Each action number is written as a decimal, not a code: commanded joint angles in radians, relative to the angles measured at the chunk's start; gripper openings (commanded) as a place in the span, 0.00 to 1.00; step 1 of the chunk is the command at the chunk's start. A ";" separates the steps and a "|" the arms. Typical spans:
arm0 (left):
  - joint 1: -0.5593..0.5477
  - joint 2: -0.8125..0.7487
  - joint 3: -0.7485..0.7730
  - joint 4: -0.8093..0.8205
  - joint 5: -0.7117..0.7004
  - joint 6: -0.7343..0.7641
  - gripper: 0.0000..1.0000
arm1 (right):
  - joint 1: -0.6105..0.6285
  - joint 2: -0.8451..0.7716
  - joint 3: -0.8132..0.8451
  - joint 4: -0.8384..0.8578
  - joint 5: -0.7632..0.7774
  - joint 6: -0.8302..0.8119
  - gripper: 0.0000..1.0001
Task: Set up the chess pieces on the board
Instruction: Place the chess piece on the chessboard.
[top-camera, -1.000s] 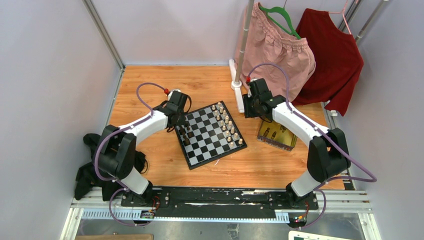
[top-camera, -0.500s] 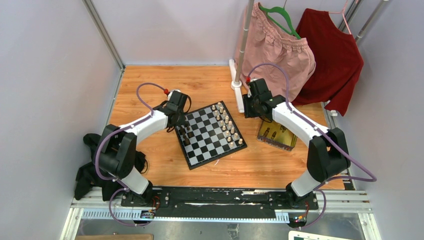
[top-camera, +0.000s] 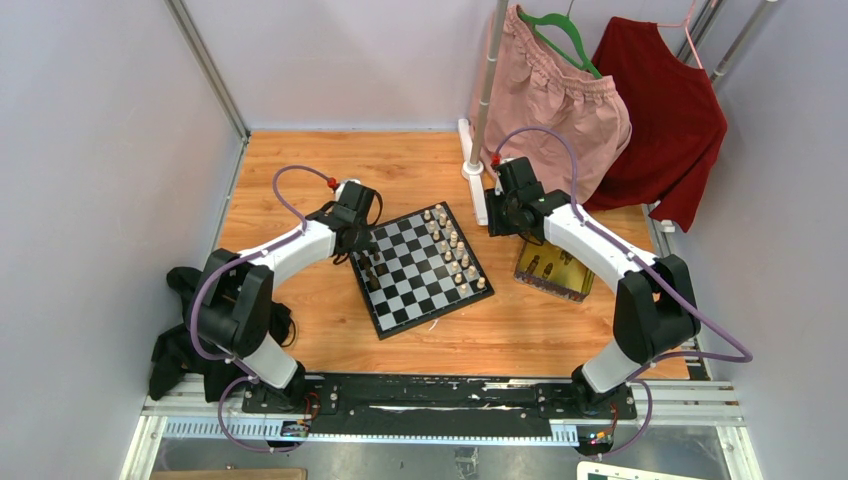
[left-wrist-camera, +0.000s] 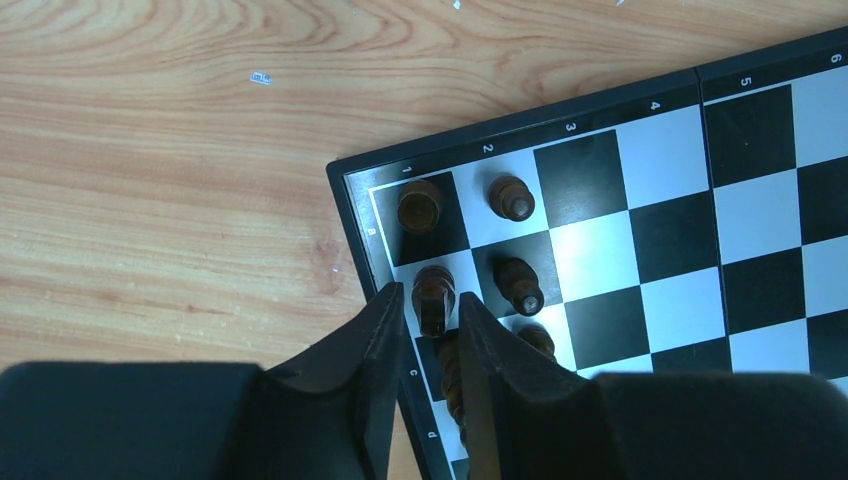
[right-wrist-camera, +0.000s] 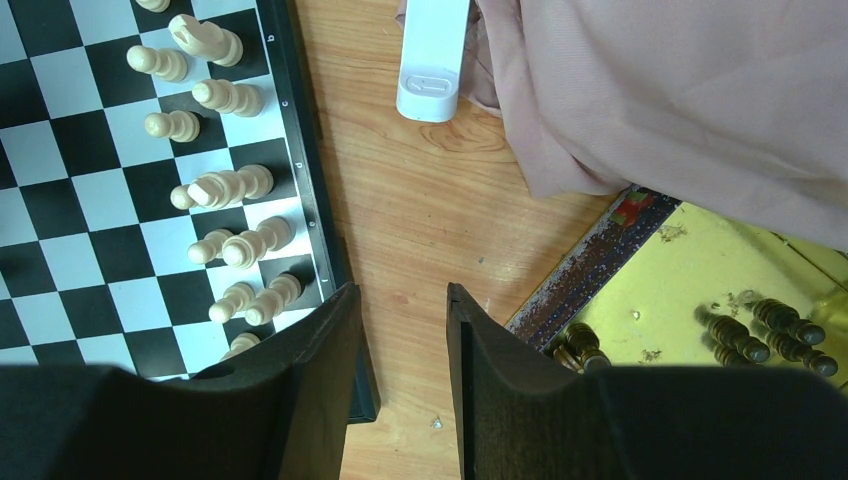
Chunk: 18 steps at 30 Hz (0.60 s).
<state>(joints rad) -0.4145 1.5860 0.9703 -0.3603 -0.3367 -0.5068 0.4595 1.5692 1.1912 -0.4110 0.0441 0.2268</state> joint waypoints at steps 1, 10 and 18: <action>0.006 -0.023 0.013 0.011 -0.011 -0.007 0.34 | -0.003 0.011 0.002 0.008 -0.015 0.002 0.41; 0.006 -0.095 0.011 0.003 -0.042 -0.013 0.38 | -0.003 -0.005 0.006 0.006 -0.008 -0.006 0.41; -0.015 -0.334 -0.016 0.044 -0.040 0.007 0.55 | -0.006 -0.088 -0.015 0.000 0.138 0.012 0.41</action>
<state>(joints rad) -0.4156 1.3640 0.9684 -0.3637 -0.3603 -0.5087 0.4595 1.5612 1.1912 -0.4122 0.0734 0.2264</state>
